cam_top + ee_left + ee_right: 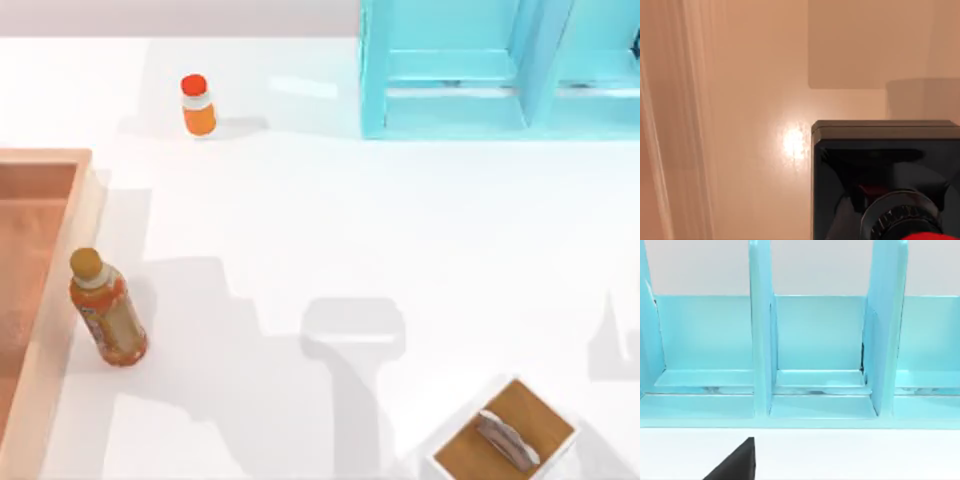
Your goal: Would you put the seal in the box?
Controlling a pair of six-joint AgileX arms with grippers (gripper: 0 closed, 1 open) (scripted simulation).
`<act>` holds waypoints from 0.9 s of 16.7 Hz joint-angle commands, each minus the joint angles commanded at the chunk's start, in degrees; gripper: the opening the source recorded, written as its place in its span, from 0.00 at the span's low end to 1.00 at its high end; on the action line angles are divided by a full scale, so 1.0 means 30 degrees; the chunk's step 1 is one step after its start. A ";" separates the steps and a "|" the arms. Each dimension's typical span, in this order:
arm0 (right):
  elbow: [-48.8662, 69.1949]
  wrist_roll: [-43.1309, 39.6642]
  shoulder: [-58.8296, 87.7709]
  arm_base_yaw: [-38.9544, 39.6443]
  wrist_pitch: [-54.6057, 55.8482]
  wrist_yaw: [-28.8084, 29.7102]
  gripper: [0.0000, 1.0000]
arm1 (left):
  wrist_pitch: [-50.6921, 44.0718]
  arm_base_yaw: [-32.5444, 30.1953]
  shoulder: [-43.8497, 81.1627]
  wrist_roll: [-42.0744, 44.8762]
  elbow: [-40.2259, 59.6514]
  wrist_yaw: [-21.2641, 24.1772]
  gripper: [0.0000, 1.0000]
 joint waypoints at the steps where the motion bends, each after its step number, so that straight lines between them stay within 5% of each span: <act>1: 0.0000 0.0000 0.0000 0.0000 0.0000 0.0000 1.00 | 0.0215 0.0024 0.0026 0.0008 -0.0216 0.0010 0.00; 5: 0.0000 0.0000 0.0000 0.0000 0.0000 0.0000 1.00 | 0.0246 0.0028 0.0032 0.0009 -0.0248 0.0012 0.00; 15: 0.0000 0.0000 0.0000 0.0000 0.0000 0.0000 1.00 | 0.0246 0.0028 0.0032 0.0009 -0.0248 0.0012 0.75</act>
